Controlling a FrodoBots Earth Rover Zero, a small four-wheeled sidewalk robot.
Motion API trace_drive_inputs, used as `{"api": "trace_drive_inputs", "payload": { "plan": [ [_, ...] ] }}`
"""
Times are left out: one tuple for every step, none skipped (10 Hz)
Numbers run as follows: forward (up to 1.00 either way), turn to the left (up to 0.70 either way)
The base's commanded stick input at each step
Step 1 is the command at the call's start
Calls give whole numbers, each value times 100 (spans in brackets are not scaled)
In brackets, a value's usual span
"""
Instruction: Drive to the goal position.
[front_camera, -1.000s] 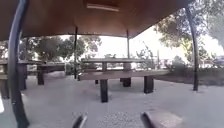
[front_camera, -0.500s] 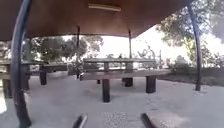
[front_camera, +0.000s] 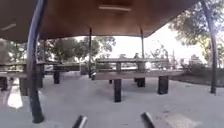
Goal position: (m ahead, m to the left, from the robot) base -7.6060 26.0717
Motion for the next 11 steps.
{"api": "trace_drive_inputs", "payload": {
  "plan": [
    [0, 70],
    [0, 70],
    [0, 70],
    [0, 70],
    [0, 70],
    [0, 70],
    [0, 70],
    [0, 70],
    [0, 70],
    [0, 70],
    [0, 70]
  ]
}}
